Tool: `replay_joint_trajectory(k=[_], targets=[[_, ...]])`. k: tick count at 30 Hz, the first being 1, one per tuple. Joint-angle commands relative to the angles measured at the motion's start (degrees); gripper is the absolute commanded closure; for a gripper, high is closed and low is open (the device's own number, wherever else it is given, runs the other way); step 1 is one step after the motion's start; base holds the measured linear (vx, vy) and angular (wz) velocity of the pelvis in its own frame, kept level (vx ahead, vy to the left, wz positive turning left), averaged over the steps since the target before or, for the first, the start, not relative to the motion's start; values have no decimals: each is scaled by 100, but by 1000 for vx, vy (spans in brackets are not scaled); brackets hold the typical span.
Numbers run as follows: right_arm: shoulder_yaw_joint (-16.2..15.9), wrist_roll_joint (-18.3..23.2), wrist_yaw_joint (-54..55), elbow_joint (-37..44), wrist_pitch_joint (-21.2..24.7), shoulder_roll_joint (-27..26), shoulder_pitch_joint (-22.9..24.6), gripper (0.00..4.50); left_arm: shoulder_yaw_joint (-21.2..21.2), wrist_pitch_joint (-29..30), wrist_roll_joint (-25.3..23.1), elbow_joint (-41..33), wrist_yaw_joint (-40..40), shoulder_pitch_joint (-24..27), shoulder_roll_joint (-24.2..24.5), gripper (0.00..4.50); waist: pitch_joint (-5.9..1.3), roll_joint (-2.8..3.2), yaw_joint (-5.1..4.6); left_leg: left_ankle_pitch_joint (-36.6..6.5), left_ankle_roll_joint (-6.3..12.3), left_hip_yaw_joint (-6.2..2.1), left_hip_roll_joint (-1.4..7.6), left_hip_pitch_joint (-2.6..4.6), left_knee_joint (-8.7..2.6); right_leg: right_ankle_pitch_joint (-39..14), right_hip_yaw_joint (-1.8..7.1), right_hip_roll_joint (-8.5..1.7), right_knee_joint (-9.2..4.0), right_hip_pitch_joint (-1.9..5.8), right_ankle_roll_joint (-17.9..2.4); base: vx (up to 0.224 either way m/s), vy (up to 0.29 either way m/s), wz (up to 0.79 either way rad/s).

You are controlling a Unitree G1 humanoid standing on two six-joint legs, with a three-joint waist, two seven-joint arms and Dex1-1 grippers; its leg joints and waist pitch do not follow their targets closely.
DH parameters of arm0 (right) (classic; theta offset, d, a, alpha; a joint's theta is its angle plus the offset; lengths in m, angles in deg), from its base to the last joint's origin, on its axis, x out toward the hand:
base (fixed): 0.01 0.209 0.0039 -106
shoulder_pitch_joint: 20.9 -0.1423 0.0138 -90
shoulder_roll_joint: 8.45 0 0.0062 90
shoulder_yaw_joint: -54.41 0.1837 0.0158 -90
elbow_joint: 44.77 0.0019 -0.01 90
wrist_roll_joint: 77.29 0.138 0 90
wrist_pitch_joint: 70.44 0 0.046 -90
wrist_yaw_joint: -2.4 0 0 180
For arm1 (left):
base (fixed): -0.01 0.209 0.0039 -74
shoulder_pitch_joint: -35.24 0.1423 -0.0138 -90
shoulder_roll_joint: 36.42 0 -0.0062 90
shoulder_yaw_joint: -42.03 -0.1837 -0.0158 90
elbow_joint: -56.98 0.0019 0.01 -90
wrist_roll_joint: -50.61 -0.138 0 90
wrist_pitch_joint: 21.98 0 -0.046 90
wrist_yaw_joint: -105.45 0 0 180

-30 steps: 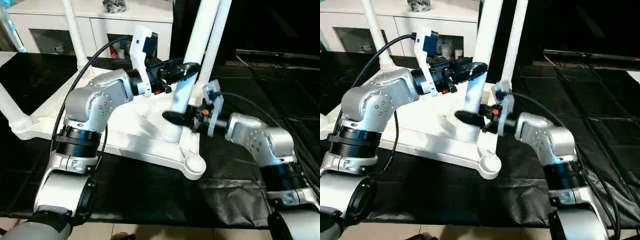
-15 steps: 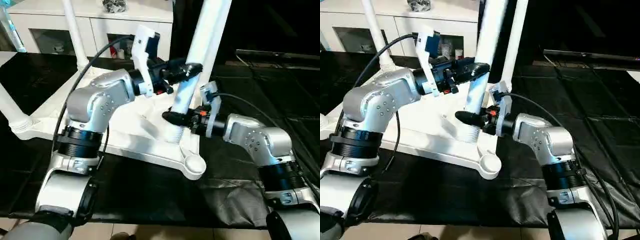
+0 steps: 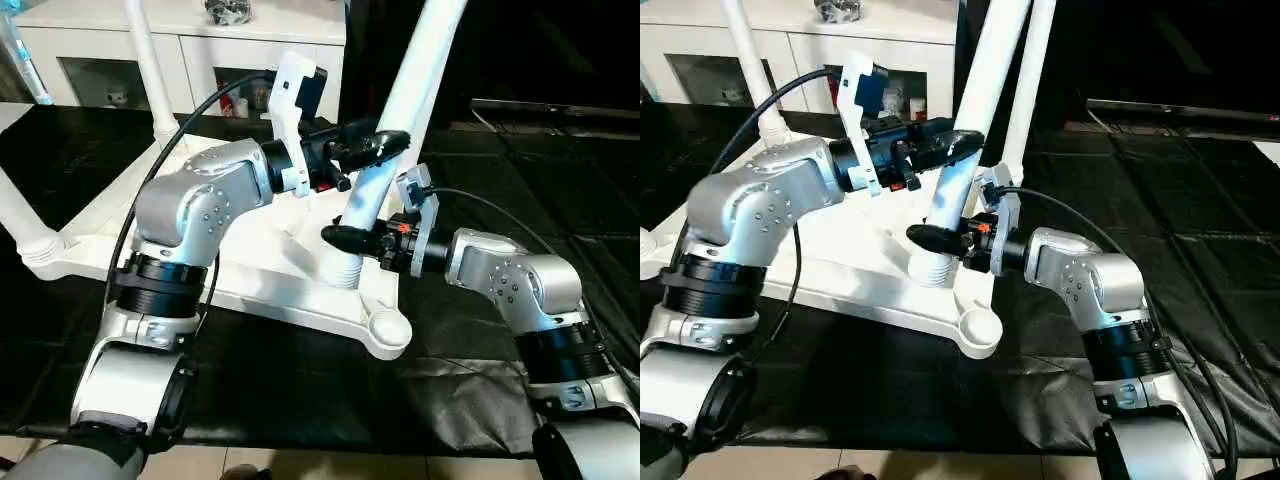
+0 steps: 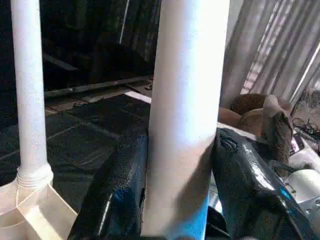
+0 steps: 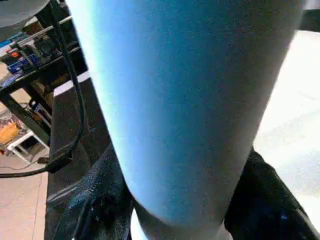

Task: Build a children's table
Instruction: Pick table leg

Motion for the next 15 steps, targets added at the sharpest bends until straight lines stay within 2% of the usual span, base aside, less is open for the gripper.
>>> replay_joint_trajectory(k=[1, 2, 5, 12, 13, 15], targets=[[117, -41, 116, -107, 10, 18, 94, 251, 212, 134, 520, -342, 121, -80, -130, 205, -462, -53, 2, -672, 8, -69, 249, 80, -360, -1622, 355, -492, -334, 343, -812, 0, 0, 0], [196, -32, 190, -83, -39, -21, 122, 251, 386, 211, 718, -363, 67, -104, -185, 195, -466, -55, 2, -672, 7, -69, 246, 79, -356, -1607, 355, -490, -335, 342, -827, 0, 0, 0], [271, -42, 286, -19, -147, -70, 152, 252, 626, 218, 908, -336, -25, -128, -288, 157, -469, -49, 13, -673, -8, -77, 258, 87, -361, -1571, 352, -496, -335, 339, -891, 0, 0, 0], [336, -146, 480, 47, -498, -190, 230, 259, 957, 136, 1081, -309, -60, -136, -333, 148, -456, -62, -13, -715, 16, -71, 231, 69, -364, -1765, 349, -476, -366, 351, -701, 0, 0, 0], [349, -146, 498, 58, -507, -198, 239, 259, 967, 127, 1075, -302, -51, -133, -310, 148, -456, 10, -9, -735, 7, -81, 234, 82, -364, -1797, 347, -478, -370, 340, -676, 0, 0, 0], [444, -255, 699, 93, -721, -238, 300, 259, 861, -28, 870, -275, 140, -27, -57, 148, -458, -19, -25, -768, -1, -83, 235, 86, -374, -1797, 343, -464, -380, 333, -645, 0, 0, 0]])
